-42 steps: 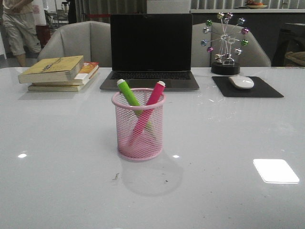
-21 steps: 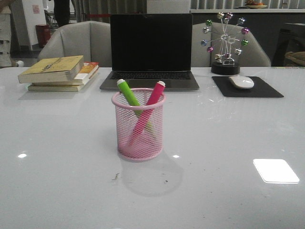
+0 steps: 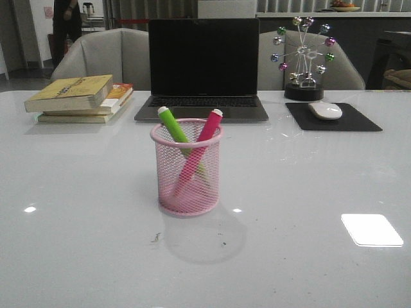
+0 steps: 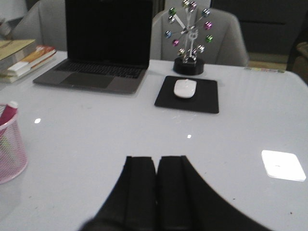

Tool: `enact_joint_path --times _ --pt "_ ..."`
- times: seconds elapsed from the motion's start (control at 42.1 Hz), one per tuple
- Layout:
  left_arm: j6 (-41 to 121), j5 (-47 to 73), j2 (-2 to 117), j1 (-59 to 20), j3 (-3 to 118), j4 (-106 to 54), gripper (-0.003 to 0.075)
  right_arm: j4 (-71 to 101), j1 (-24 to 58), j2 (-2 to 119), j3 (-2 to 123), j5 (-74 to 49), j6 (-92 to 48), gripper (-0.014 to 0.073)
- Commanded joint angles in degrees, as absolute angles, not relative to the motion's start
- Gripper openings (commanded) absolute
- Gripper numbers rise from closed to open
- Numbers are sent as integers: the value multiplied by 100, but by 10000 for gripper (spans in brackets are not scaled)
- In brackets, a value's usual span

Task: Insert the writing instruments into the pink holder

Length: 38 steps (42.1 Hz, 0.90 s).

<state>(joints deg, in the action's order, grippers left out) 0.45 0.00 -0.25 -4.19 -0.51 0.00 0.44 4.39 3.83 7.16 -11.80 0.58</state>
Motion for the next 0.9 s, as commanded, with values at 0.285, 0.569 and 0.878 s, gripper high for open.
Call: enact_joint_path --times 0.285,0.569,0.878 --pt "0 -491 -126 -460 -43 0 97 272 30 -187 -93 176 0 58" --pt "0 -491 -126 -460 -43 0 97 286 30 -187 -93 358 47 58" --pt "0 -491 -126 -460 -43 0 97 286 30 -187 -93 543 47 58"
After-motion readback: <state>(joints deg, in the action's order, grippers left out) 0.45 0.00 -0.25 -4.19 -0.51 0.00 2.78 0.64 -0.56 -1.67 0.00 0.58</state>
